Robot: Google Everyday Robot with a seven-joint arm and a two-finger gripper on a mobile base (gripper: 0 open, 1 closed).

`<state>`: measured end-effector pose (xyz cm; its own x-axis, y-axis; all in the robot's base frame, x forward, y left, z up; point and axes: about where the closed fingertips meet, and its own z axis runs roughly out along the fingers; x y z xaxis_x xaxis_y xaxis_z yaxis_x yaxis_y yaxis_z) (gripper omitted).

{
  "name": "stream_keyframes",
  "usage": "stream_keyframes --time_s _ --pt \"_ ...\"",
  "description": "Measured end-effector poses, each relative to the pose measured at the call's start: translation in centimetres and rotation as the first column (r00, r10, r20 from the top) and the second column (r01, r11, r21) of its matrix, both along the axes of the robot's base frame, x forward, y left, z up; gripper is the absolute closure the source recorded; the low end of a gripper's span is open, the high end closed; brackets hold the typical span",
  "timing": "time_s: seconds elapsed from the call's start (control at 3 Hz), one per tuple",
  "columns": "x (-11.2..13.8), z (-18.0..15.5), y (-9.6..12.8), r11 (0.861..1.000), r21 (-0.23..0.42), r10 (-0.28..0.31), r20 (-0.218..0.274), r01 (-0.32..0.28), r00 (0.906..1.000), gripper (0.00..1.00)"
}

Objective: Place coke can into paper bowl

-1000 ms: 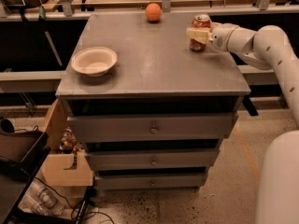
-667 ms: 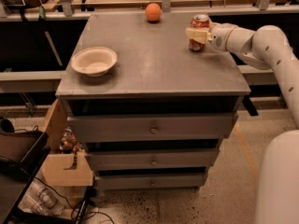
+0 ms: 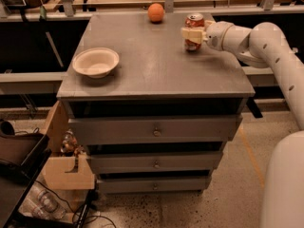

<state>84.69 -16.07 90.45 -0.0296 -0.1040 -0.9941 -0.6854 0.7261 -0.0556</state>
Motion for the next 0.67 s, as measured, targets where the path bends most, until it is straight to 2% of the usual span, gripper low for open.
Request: stream_keyframes --time_s 0.33,0.67 --pt "-1.8 0.5 5.2 0.994 -0.047 0.094 0.007 -0.094 0.9955 1.00" --pt "-4.0 0.8 11.7 0.973 -0.070 0.222 -0.007 -0.221 0.9751 1.00"
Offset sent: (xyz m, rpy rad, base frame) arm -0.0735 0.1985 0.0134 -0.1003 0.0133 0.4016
